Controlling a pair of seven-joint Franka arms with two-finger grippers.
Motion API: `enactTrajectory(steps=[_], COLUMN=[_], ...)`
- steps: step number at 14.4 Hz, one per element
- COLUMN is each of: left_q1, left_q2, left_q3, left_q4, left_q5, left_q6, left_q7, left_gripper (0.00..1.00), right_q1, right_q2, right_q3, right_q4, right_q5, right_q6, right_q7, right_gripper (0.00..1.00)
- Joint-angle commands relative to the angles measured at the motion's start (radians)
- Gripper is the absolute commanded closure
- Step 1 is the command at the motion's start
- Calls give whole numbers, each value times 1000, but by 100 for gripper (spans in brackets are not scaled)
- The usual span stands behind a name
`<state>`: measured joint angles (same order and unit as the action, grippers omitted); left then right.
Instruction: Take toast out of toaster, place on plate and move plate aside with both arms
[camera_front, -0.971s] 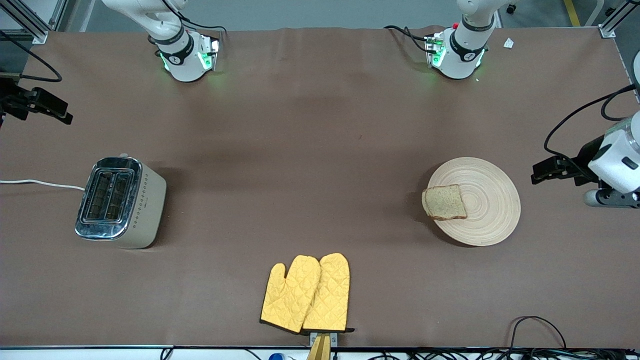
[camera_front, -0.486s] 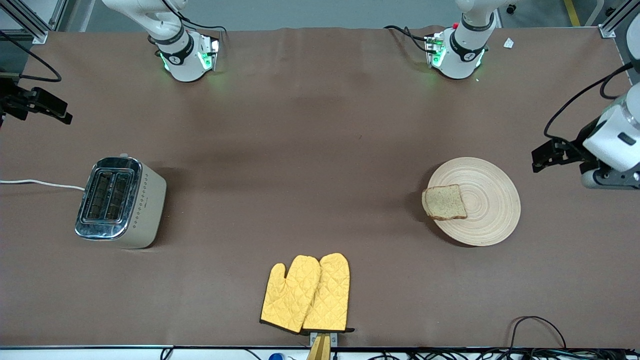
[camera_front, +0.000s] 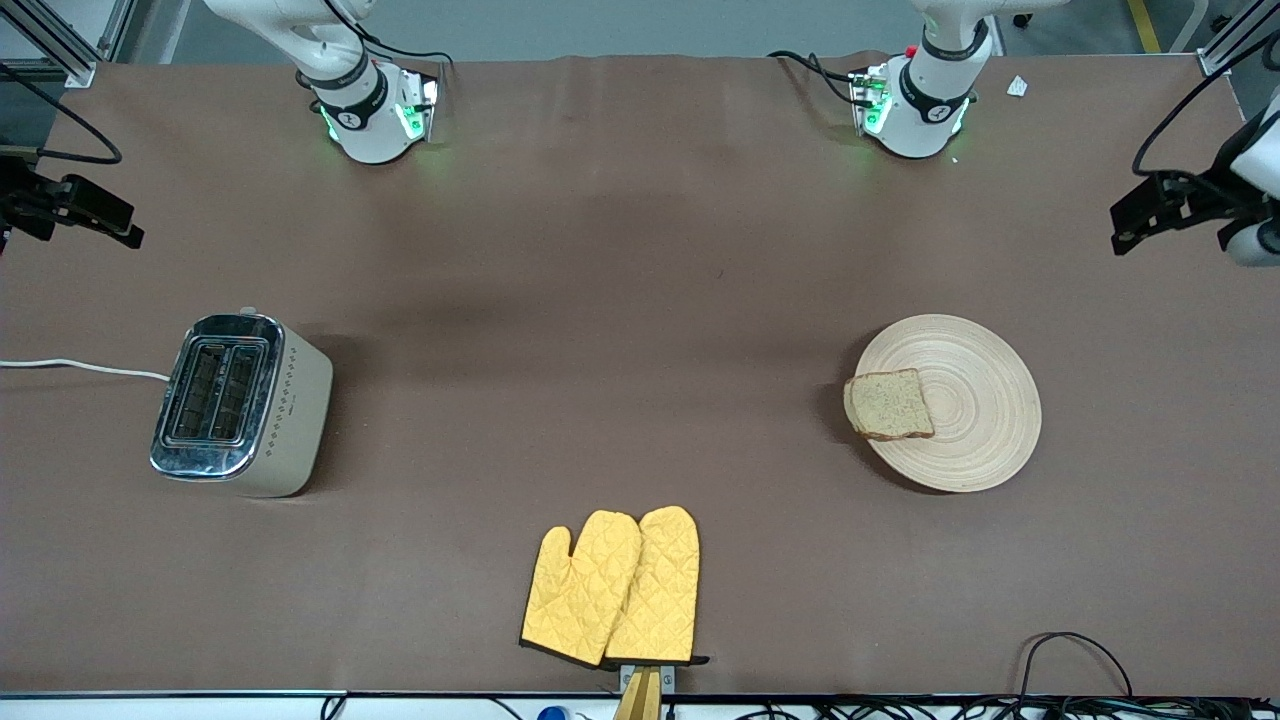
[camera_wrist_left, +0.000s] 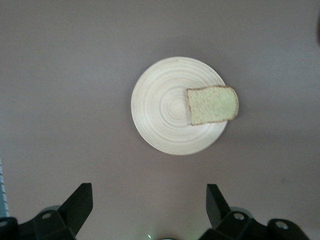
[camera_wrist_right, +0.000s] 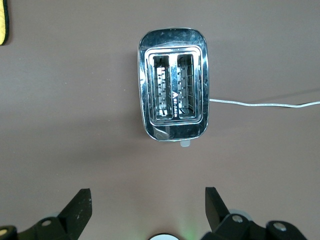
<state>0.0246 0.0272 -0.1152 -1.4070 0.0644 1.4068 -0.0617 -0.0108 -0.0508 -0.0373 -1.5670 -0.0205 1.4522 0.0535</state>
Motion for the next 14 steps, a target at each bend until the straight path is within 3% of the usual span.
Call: enactTrajectory(steps=[1, 8, 14], left_q1=[-40, -87, -94], left_q2=[-94, -196, -181], left_q3=[78, 78, 74], left_q4=[-116, -276, -239], left_q5=[-51, -52, -34], left_q6=[0, 90, 72], left_q7=[25, 26, 57], left_gripper=[0, 0, 0], right_q1=[-23, -25, -25], right_q2=[-9, -9, -9], right_q3=[7, 8, 8], right_q4=[-11, -8, -8], right_q5=[4, 4, 4], right_q6=[-7, -6, -7], right_q7=[-17, -15, -15], right_gripper=[0, 0, 0])
